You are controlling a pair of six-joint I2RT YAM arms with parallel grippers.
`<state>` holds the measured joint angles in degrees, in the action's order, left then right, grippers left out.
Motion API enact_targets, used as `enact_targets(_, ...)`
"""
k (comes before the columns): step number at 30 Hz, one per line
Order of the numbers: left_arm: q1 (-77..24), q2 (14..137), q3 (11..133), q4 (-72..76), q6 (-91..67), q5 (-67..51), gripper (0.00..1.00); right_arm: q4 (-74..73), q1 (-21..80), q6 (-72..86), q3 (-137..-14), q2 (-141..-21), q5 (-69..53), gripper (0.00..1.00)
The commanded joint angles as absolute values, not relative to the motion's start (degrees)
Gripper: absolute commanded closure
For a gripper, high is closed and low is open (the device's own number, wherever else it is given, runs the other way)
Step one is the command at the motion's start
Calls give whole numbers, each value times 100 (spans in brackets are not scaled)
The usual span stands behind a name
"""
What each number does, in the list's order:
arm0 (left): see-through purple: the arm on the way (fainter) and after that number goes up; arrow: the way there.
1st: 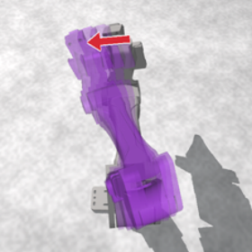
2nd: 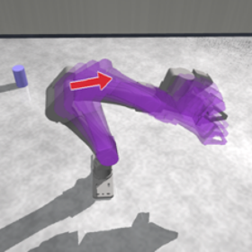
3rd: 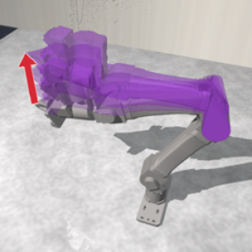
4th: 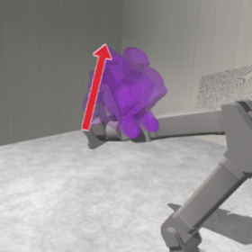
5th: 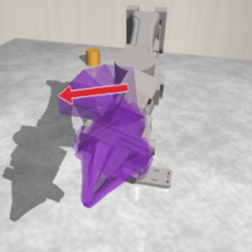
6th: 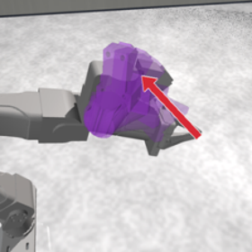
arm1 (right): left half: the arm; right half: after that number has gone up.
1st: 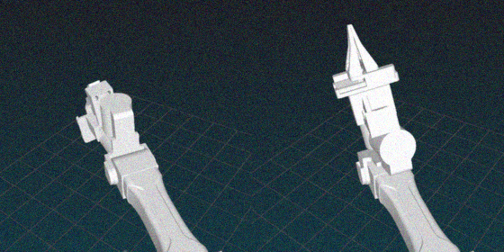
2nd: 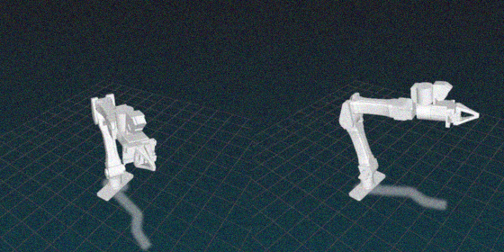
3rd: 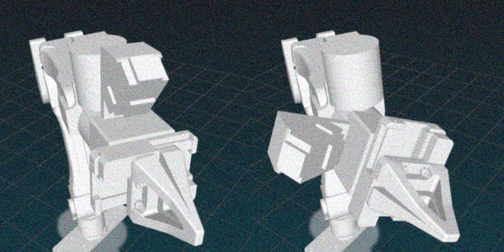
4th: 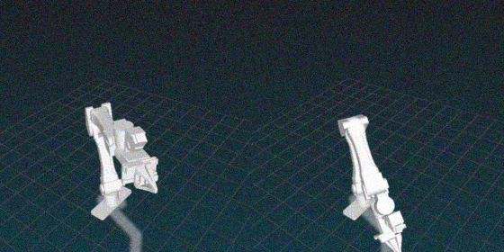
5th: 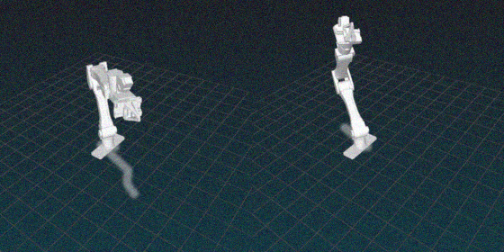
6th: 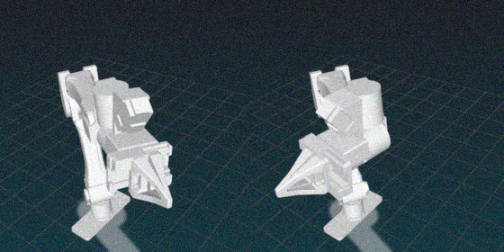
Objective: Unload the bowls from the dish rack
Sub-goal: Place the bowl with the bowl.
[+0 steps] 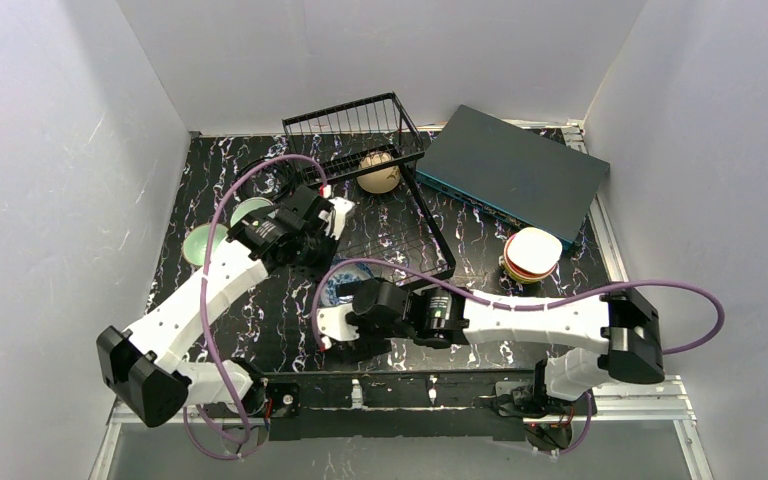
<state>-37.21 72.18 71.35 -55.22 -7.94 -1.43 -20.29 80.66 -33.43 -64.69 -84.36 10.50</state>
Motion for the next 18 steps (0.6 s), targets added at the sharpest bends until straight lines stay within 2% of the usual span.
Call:
enact_targets(1,-3625,6754,7018,-5420,-1146,362,100,-1720,8016,-2908,-6320,-8043,1664,1)
enact_targets(10,-3000,6504,6867,-5118,-1717,828,100,-1382,7384,-2075,-5914,-7485,1734,1)
enact_targets(18,-1618,6103,6577,-4757,-2382,825,100,-1332,6964,-1532,-5577,-7121,1866,1)
